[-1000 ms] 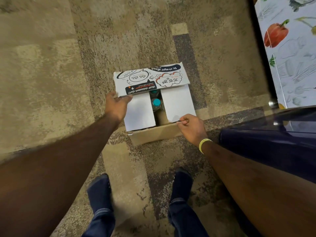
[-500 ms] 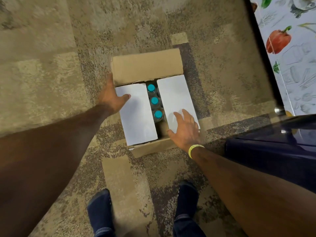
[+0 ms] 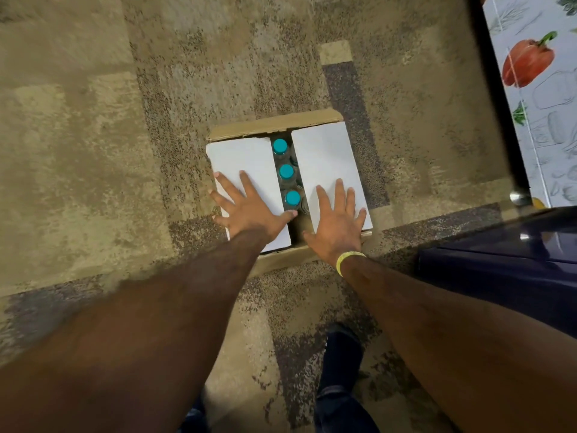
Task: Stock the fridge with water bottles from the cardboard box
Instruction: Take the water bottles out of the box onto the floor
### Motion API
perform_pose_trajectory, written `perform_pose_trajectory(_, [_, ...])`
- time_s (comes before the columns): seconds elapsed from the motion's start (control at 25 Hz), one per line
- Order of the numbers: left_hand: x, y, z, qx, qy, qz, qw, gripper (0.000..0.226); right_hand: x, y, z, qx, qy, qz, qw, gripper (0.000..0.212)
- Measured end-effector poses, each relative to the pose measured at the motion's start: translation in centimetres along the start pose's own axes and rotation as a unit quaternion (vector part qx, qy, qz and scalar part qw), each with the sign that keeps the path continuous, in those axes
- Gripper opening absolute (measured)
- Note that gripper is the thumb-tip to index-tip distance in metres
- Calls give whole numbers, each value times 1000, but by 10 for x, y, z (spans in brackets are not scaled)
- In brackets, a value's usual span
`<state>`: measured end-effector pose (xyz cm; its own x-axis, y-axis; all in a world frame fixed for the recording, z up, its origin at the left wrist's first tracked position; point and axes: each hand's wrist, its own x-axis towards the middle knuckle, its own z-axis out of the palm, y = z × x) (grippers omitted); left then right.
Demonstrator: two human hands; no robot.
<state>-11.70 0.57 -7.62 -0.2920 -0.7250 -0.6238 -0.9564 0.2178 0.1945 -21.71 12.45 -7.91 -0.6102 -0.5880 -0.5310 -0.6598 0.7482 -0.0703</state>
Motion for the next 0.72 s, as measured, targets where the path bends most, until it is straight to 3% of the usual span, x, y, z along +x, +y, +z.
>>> perform_pose_trajectory(0.12, [0,8,6,1,0,-16,1000,139,-2,6,-4,17,19,-14,1000,97])
perform_pose_trajectory(0.28, [-12,-4,-9,-88,3,8,996,128,-22,19,-22,66,91,-67,991,86])
perform_pose_trajectory(0.36, [-23,-27,-20,-218,6,69,973,115,-35,29,-35,122,146,-72,979,77])
perform_pose_trajectory(0.44, [-41,-59,-36,-353,32,100,930,95,-44,42,-47,175,198,-63,962,68])
perform_pose_trajectory(0.52, [-56,-88,-51,-407,70,95,906,70,-49,57,-56,210,236,-37,948,63])
perform_pose_trajectory(0.6, [-58,-112,-59,-411,133,89,898,55,-50,73,-61,218,275,-9,936,61])
perform_pose_trajectory(0.72, [-49,-141,-58,-333,202,76,918,60,-45,92,-53,164,304,14,938,66])
